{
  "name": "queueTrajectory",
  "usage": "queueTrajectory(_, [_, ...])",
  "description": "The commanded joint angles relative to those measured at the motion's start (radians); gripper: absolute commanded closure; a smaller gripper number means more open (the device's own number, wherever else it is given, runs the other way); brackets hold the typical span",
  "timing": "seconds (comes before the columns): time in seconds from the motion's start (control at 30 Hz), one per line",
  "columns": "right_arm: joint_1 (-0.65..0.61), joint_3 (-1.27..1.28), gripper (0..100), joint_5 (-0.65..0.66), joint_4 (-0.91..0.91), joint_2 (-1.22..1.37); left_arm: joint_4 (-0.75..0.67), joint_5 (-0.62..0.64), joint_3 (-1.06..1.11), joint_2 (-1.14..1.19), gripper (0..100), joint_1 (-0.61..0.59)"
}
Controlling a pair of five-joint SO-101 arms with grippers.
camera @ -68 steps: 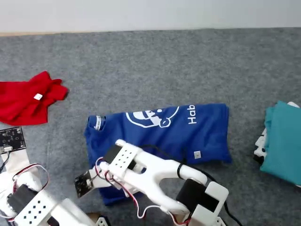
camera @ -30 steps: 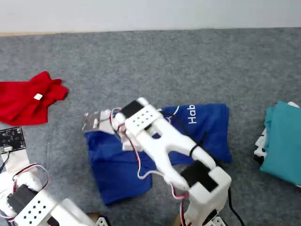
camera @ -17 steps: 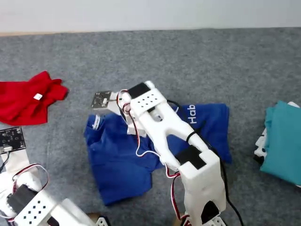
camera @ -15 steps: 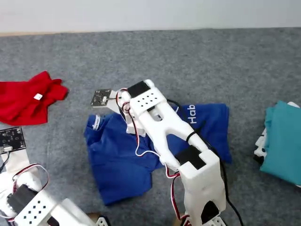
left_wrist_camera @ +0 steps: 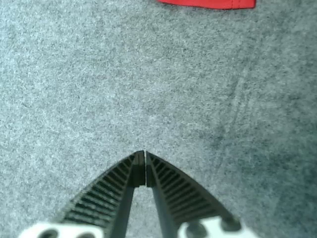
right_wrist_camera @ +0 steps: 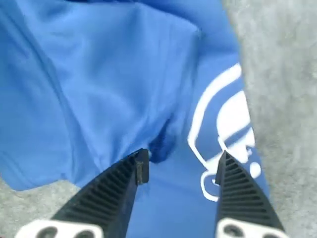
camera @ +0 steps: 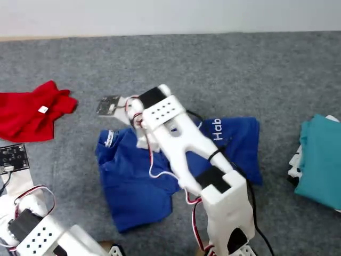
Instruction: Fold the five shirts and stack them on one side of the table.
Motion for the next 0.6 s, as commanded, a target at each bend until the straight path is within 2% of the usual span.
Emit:
queueTrajectory(0.0, [-0.082,-0.052,86.3,-0.009,-0.024,-0.008,-0.021,-0.008,-0.005,-0.008,98,-0.005])
queueTrajectory(0.2, [-0.134,-0.052,98.3,-0.011,-0.156,0.071,-0.021,-0.008,-0.005,-0.008,98,-0.005])
queueTrajectory(0.43, [-0.220,-0.057,98.9,-0.017,-0.186,0.160,-0.021,-0.008,-0.005,-0.008,98,-0.005])
queueTrajectory(0.57, [-0.265,-0.057,98.9,-0.091,-0.185,0.162,-0.020,-0.008,-0.005,-0.008,98,-0.005])
